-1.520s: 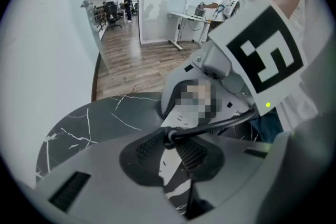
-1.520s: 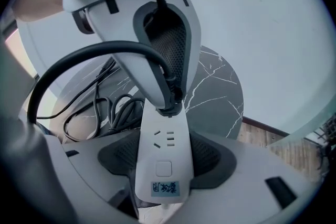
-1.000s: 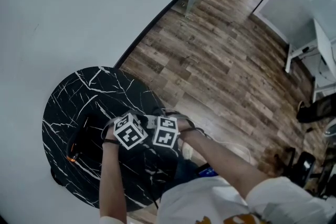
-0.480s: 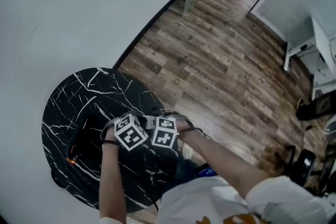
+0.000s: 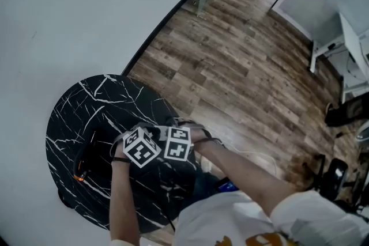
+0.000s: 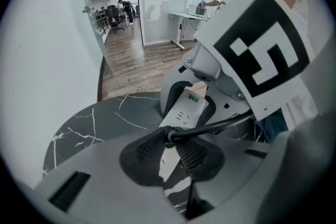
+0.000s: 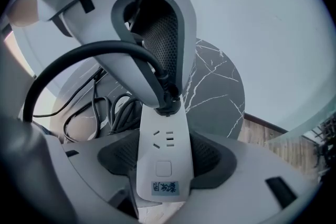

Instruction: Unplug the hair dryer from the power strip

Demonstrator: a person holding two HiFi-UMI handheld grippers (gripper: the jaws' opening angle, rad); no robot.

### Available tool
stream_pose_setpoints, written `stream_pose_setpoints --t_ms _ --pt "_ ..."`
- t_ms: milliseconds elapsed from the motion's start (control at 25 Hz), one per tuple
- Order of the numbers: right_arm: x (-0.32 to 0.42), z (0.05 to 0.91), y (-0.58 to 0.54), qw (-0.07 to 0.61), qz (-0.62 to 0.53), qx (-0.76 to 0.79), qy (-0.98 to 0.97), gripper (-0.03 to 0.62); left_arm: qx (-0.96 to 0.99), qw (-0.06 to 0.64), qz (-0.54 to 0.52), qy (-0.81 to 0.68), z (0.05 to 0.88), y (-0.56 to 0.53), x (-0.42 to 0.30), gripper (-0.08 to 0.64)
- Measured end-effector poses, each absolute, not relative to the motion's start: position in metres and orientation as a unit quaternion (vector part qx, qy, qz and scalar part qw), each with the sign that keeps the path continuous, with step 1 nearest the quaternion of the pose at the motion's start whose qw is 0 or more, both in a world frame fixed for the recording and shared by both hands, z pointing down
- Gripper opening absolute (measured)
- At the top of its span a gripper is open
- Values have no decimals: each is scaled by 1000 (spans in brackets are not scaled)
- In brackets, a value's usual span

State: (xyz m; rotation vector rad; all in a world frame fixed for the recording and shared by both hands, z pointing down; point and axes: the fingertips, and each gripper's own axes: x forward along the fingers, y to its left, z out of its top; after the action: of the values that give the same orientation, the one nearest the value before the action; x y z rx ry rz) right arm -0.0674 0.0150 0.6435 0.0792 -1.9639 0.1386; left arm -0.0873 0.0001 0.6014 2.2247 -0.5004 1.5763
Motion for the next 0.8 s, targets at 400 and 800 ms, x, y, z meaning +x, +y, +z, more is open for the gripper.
stream_pose_setpoints --t_ms 400,800 --pt "-67 642 15 553 64 34 -830 268 788 158 566 -183 599 -1 -85 60" --pt "-68 642 15 553 64 35 -830 268 794 219 543 -162 596 -5 -84 61"
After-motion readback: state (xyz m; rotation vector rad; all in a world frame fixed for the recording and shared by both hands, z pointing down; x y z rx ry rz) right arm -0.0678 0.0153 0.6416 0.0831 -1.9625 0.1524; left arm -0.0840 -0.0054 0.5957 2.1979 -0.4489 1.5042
